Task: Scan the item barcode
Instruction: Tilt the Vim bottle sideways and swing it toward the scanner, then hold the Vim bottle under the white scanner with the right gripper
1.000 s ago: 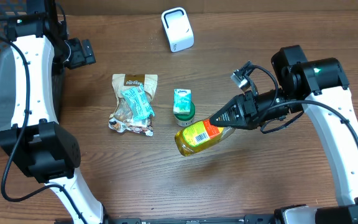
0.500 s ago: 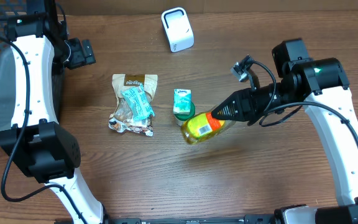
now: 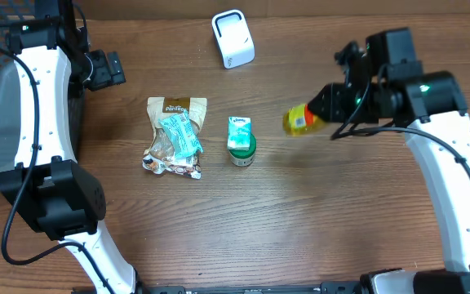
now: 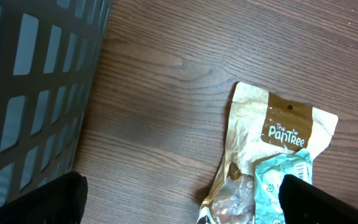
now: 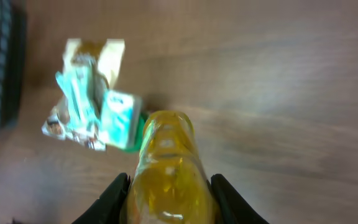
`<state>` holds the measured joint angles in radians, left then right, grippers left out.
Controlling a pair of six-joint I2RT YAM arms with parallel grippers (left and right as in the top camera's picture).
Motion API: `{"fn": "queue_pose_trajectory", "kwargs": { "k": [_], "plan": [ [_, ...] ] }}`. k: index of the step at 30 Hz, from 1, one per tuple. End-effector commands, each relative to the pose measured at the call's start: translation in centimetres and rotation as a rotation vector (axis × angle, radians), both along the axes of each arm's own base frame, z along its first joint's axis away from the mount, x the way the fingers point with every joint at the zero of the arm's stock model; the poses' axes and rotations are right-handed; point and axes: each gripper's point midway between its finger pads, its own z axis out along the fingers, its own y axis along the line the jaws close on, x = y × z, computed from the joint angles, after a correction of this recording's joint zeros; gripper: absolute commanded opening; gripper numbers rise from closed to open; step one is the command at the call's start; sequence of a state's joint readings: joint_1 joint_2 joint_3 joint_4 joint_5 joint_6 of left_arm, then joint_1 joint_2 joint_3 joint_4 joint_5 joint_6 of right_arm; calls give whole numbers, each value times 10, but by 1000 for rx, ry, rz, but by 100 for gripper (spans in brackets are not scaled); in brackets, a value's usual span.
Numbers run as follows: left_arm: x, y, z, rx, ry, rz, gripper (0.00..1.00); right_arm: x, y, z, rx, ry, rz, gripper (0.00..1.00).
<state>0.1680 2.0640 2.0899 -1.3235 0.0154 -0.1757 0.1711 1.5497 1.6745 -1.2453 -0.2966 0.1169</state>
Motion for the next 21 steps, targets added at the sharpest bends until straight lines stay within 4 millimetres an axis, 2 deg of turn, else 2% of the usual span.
{"fn": "queue_pose_trajectory", "kwargs": {
  "k": [1,3,5,8,13,16,18,21],
  "plan": [
    [4,1,8,6,-24,-18,99,23,-6,66,-15,-172,-68,3],
    [4,1,8,6,-24,-18,100,31,-7,85,-38,-218,-81,3],
    [4,1,8,6,-24,-18,100,47,-2,106,-72,-288,-81,3],
    [4,1,8,6,-24,-18,100,74,19,111,-149,-402,4,4],
    [4,1,8,6,-24,-18,99,111,42,100,-390,-542,111,4],
    [4,1,8,6,-24,-18,100,128,65,90,-492,-606,224,4],
    [4,1,8,6,-24,-18,99,142,92,71,-568,-649,355,4],
    [4,1,8,6,-24,-18,100,157,109,50,-618,-663,418,4]
  ]
}}
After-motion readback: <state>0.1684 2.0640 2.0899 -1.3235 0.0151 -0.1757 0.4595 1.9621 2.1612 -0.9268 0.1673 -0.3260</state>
